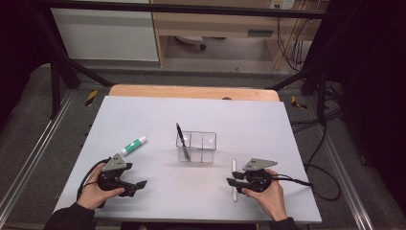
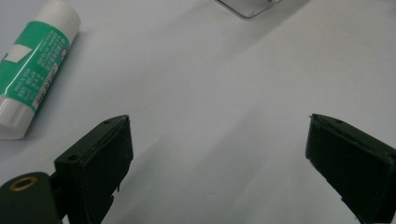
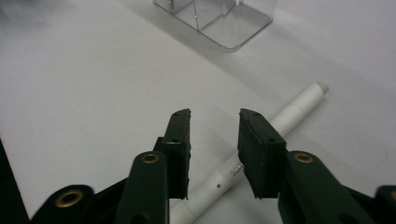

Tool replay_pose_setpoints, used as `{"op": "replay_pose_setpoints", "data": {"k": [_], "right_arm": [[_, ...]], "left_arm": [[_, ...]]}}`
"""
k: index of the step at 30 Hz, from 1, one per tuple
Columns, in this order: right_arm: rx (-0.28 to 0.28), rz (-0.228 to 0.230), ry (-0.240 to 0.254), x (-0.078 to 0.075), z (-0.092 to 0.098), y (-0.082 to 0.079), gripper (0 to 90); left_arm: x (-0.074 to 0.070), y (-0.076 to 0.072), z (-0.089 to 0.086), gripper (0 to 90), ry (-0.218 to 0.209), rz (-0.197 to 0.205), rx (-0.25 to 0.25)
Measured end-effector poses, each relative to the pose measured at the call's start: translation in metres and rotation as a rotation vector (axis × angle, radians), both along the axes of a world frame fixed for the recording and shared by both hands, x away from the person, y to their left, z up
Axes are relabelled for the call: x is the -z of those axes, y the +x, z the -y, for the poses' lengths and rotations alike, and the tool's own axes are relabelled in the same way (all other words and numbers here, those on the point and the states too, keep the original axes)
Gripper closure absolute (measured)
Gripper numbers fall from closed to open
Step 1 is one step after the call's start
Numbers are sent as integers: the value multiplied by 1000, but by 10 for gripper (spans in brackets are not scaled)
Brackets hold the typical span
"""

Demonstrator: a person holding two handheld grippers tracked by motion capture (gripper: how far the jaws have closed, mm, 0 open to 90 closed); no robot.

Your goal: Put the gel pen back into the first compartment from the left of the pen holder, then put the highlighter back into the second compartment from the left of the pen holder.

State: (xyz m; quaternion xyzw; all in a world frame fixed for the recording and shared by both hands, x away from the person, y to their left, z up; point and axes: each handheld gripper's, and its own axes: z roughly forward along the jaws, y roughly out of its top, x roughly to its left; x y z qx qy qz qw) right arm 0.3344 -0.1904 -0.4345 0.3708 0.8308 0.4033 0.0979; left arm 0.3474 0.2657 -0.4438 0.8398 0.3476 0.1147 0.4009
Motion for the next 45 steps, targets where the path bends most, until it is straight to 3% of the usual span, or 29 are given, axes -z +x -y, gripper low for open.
{"op": "replay_pose_setpoints", "data": {"k": [8, 13, 30, 37, 45], "right_arm": [[-19, -43, -2, 6, 2, -8, 836], [-42, -56, -12, 9, 2, -12, 900], [-64, -77, 0, 12, 4, -22, 900], [-63, -90, -25, 16, 4, -22, 900], [-48, -72, -2, 13, 11, -24, 900]], "left_arm": [[0, 0, 1, 73, 0, -1, 1], [0, 0, 1, 73, 3, -1, 0], [0, 0, 1, 73, -1, 0, 2], [-1, 0, 0, 73, 3, 3, 0], [-1, -1, 3, 73, 10, 5, 5]]}}
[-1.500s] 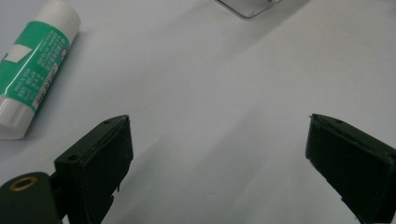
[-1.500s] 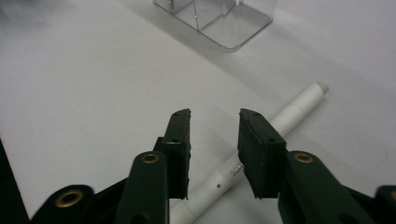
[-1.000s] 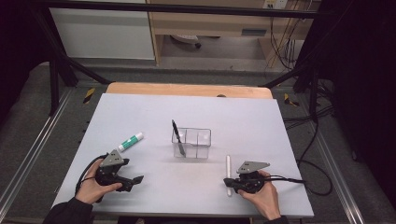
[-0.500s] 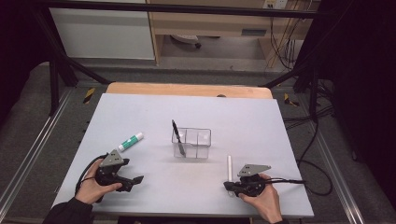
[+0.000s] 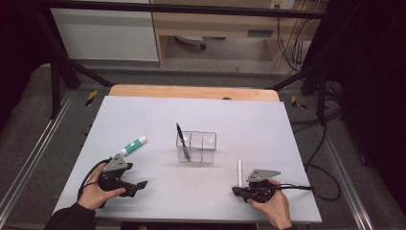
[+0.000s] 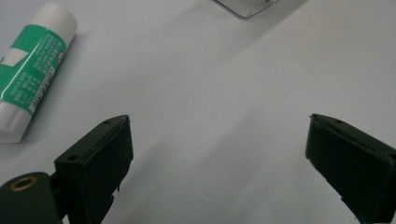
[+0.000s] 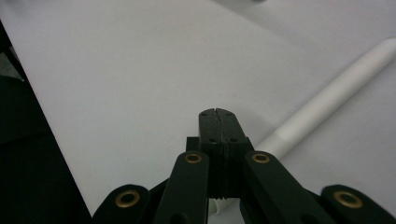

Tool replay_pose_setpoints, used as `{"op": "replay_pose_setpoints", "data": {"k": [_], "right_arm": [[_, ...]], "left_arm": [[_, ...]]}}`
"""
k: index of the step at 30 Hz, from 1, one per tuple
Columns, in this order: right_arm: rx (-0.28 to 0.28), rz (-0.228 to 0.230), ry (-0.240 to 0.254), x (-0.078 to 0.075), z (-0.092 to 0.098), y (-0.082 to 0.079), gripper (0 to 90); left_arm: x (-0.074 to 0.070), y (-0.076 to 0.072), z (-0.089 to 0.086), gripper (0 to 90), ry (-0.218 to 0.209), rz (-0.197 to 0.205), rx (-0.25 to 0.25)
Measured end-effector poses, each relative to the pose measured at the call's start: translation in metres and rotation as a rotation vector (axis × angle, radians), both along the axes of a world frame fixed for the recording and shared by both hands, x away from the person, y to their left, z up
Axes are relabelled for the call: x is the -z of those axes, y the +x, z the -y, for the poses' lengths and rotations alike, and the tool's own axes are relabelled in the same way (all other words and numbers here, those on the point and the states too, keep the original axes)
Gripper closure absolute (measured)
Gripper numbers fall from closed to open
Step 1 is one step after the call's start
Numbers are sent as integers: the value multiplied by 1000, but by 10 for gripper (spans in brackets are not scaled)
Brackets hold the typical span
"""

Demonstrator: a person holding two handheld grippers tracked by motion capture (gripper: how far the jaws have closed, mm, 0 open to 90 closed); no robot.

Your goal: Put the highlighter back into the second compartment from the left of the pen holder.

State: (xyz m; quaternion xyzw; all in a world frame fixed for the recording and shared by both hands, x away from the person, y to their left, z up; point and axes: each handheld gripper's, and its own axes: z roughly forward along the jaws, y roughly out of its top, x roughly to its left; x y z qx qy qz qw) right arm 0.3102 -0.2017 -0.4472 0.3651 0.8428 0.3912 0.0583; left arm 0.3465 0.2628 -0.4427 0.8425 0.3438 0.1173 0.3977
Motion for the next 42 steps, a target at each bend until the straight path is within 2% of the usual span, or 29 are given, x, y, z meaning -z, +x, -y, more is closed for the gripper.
{"op": "replay_pose_setpoints", "data": {"k": [5, 10, 16, 20, 22, 25, 26, 30, 37, 42], "right_arm": [[32, 34, 14, -8, 12, 0, 900], [57, 28, -7, -5, 24, 0, 900], [44, 10, -18, -1, 22, 0, 900], [68, 24, -12, -3, 22, 0, 879], [80, 49, -13, -5, 21, 1, 865], [112, 70, -6, -8, 17, 6, 853], [146, 68, 1, -11, 15, 8, 835], [228, 67, 8, -18, 8, 16, 711], [302, 34, -32, -19, -9, 25, 606], [349, 1, -69, -17, -19, 23, 550]], "left_arm": [[0, 0, 0, 73, 0, 0, 0], [0, 0, 1, 73, 1, -1, 1], [1, 0, 1, 73, 1, -2, 2], [1, 0, 1, 73, 0, -2, 0], [1, 0, 1, 73, 0, -3, 1], [1, 0, 1, 74, 1, -4, 1], [1, 0, 1, 74, 0, -3, 0], [0, 0, 0, 73, -2, -3, -2], [0, 0, 0, 73, -4, -3, -1], [1, 0, 1, 74, -3, -4, 2]]}}
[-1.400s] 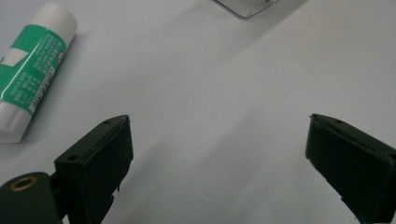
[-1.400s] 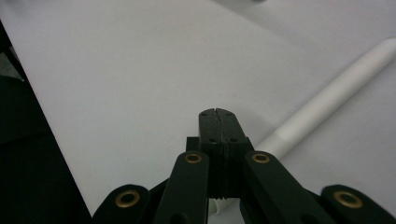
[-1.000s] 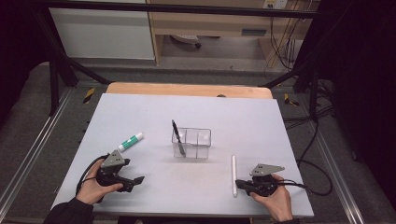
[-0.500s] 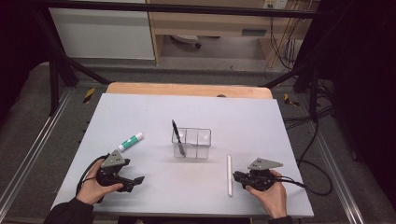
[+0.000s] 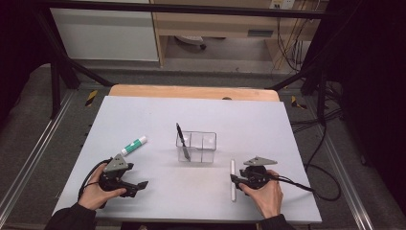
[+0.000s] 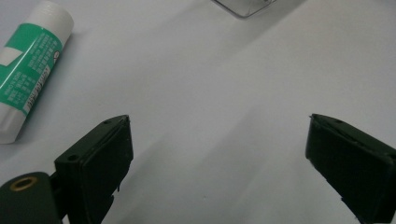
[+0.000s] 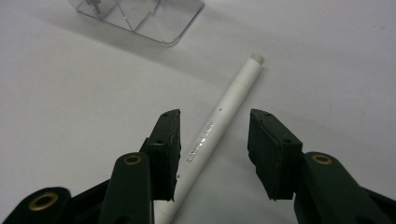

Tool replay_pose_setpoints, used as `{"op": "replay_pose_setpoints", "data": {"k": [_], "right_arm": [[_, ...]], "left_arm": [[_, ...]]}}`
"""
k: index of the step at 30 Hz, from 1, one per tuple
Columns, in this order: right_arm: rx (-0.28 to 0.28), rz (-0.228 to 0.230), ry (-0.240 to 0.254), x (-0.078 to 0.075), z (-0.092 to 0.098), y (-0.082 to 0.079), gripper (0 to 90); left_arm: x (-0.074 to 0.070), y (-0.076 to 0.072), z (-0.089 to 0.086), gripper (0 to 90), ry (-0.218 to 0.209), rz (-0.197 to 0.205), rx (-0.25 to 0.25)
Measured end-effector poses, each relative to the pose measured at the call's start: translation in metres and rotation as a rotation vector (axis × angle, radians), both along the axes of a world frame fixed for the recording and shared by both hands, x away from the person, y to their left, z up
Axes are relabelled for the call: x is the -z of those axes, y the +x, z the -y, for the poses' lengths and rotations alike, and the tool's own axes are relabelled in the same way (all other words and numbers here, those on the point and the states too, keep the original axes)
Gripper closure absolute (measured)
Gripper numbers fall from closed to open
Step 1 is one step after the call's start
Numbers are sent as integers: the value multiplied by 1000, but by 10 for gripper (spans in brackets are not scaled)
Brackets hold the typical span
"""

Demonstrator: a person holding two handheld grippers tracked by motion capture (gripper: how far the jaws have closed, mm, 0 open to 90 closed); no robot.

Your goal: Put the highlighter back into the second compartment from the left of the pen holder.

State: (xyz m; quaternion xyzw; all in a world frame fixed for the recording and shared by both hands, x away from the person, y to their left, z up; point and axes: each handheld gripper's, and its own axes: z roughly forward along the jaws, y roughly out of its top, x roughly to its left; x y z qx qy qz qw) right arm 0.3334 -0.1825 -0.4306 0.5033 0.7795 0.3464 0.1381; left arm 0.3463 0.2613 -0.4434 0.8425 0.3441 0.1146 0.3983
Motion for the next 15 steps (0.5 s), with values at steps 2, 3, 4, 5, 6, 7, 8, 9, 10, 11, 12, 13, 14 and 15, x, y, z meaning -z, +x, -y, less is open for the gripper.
{"op": "replay_pose_setpoints", "data": {"k": [2, 3, 4, 5, 6, 7, 8, 9, 10, 11, 12, 13, 14, 15], "right_arm": [[12, -13, -6, 1, -7, -2, 545], [21, -7, -19, 1, -10, -2, 548], [23, -12, -35, 2, -11, -2, 553], [39, -9, -50, 4, -14, -2, 566], [47, -19, -57, 5, -16, -2, 577], [56, -20, -57, 6, -18, -2, 589], [63, -29, -56, 8, -19, -2, 601], [71, -34, -61, 9, -20, -2, 618], [82, -35, -66, 10, -22, -3, 631], [86, -38, -66, 11, -22, -3, 639], [91, -36, -72, 11, -22, -3, 653], [98, -41, -77, 12, -22, -4, 663], [102, -40, -83, 12, -22, -4, 675], [108, -40, -85, 12, -23, -5, 696]], "left_arm": [[0, 0, 0, 74, 0, 0, 0], [0, 0, 0, 74, 0, 0, 0], [0, 0, 0, 74, -1, -1, 1], [0, 0, 0, 73, 0, 0, 0], [0, 0, -1, 74, 0, 0, 1], [0, 0, -1, 73, -2, 1, 2], [0, 0, -1, 73, -3, 1, 0], [-1, 0, -1, 73, -3, 2, 1], [-1, 0, -1, 73, -3, 3, 1], [-1, 0, -1, 73, -3, 3, 1], [-1, 0, 0, 74, -2, 3, 3], [-1, 0, 0, 74, -2, 2, 2], [0, 0, 0, 73, -3, 2, 2], [0, 0, 0, 73, -2, 2, 2]]}}
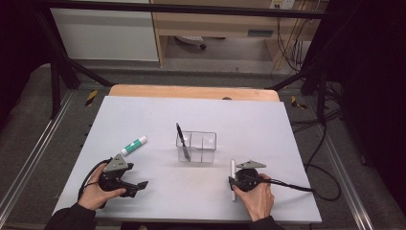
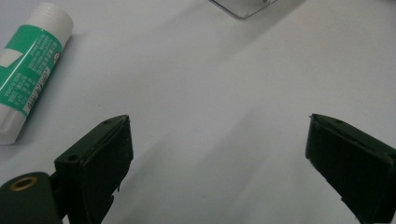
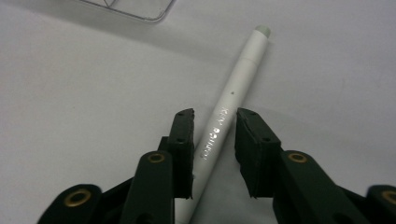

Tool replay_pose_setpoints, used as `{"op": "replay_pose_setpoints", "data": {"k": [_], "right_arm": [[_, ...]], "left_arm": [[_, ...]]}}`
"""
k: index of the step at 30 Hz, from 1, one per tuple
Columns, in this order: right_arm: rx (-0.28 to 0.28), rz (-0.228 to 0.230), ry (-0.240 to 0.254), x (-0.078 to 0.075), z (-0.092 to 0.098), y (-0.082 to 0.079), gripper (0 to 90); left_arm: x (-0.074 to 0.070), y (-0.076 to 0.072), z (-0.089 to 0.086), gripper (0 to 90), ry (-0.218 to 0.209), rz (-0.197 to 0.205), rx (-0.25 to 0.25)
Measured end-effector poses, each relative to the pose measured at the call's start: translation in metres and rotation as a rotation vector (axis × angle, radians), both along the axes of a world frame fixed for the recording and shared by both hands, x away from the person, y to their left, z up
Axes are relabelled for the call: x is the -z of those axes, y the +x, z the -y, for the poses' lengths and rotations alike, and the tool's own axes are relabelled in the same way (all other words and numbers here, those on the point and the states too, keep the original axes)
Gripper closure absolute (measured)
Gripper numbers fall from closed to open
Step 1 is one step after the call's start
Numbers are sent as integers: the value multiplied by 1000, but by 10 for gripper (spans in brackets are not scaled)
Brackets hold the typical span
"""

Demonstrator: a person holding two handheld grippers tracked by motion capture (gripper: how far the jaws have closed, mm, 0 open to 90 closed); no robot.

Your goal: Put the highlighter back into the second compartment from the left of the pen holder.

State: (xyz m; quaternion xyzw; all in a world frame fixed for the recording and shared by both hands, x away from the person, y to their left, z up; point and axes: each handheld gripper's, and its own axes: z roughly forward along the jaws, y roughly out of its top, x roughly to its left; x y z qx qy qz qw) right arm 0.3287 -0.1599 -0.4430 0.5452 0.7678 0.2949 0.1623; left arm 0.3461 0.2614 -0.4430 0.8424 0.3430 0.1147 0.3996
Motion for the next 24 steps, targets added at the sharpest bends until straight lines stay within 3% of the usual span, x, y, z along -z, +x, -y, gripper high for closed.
{"op": "replay_pose_setpoints", "data": {"k": [8, 12, 17, 24], "right_arm": [[69, 1, -13, 0, 0, -3, 792], [80, 1, -6, 0, 0, -3, 794], [32, 56, 9, -5, 6, -3, 794], [-58, 96, 33, -16, 16, -2, 794]], "left_arm": [[1, 0, 1, 73, 3, -1, 0], [0, 0, 0, 73, 2, 0, 0], [0, 0, 0, 74, 1, 1, 0], [0, 0, 1, 74, 4, -1, 1]]}}
